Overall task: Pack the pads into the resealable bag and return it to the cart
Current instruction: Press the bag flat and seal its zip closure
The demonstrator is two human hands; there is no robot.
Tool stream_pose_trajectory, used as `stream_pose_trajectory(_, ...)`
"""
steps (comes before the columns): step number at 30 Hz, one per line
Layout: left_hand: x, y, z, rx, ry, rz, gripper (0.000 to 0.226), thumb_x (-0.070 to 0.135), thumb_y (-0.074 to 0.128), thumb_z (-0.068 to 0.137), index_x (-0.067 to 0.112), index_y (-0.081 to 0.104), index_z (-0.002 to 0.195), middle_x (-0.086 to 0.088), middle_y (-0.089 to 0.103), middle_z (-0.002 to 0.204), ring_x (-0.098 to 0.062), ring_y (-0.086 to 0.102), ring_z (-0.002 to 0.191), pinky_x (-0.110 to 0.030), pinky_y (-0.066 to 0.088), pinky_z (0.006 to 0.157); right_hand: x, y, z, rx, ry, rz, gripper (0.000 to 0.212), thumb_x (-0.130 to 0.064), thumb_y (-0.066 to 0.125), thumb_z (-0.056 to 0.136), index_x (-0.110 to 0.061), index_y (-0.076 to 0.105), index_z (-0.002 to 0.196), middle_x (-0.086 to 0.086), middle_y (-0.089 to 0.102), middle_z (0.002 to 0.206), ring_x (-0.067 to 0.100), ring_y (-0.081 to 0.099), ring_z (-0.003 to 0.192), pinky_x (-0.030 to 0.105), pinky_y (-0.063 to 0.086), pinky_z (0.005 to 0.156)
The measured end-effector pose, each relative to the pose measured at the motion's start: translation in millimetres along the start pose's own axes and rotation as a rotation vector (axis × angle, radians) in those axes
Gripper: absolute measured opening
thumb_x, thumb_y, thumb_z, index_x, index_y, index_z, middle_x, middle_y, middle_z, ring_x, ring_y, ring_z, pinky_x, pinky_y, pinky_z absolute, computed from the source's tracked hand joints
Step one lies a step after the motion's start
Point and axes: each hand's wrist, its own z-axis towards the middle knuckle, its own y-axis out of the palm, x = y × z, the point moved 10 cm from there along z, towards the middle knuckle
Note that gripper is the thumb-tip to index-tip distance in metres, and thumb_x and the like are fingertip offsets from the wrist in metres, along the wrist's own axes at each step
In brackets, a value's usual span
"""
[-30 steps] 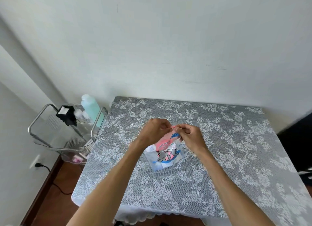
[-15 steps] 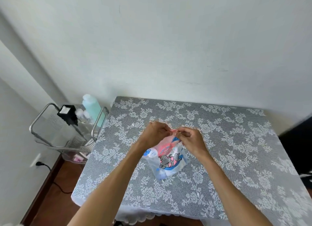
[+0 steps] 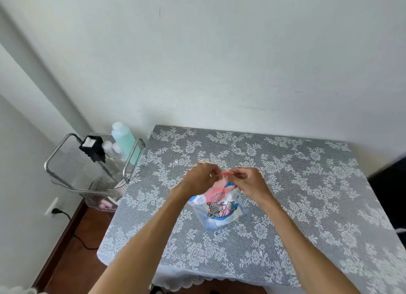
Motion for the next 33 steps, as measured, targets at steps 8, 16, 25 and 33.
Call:
stream_pose_trajectory(8, -12, 3, -4, -0.067, -0.011, 0.000, 0.017, 0.025, 0.060, 0.094, 0.014, 0.068, 0.105, 0.000, 0.072, 0.100, -0.011, 0.064, 0.082, -0.020, 0.050, 0.070, 3, -3, -4, 0.088, -0.004, -0.099, 0.009, -0.032, 0.068, 0.089, -0.026, 0.071, 0.095, -0.012, 0.070, 0.079, 0.008, 0.067, 0.066, 0.009, 0.046, 0.046)
stream_pose_trajectory(16, -10, 10, -11, -0.092, 0.009, 0.109, 0.016, 0.023, 0.054, 0.098, 0.016, 0.065, 0.107, -0.001, 0.072, 0.100, -0.018, 0.068, 0.081, -0.035, 0.055, 0.075, 7, 9, -4, -0.038, 0.003, -0.102, 0.022, -0.039, 0.073, 0.083, -0.024, 0.072, 0.098, -0.007, 0.074, 0.088, 0.009, 0.071, 0.076, 0.019, 0.051, 0.061)
stream_pose_trajectory(25, -8, -1, -14, -0.053, 0.034, 0.066, 0.019, 0.027, 0.058, 0.095, 0.015, 0.069, 0.106, -0.002, 0.074, 0.103, -0.017, 0.068, 0.088, -0.039, 0.056, 0.082, 13, 1, -8, 0.014, 0.002, -0.116, 0.011, -0.020, 0.064, 0.093, -0.014, 0.070, 0.100, -0.007, 0.066, 0.075, -0.010, 0.061, 0.048, 0.007, 0.037, 0.037)
stream_pose_trajectory(33, -15, 3, -22, -0.050, 0.029, 0.010, 0.016, 0.023, 0.060, 0.094, 0.013, 0.068, 0.103, -0.004, 0.073, 0.102, -0.016, 0.068, 0.086, -0.026, 0.055, 0.073, 22, 3, -11, -0.038, 0.024, -0.121, 0.011, -0.020, 0.067, 0.091, -0.016, 0.069, 0.101, 0.004, 0.074, 0.091, 0.016, 0.074, 0.075, 0.036, 0.060, 0.064)
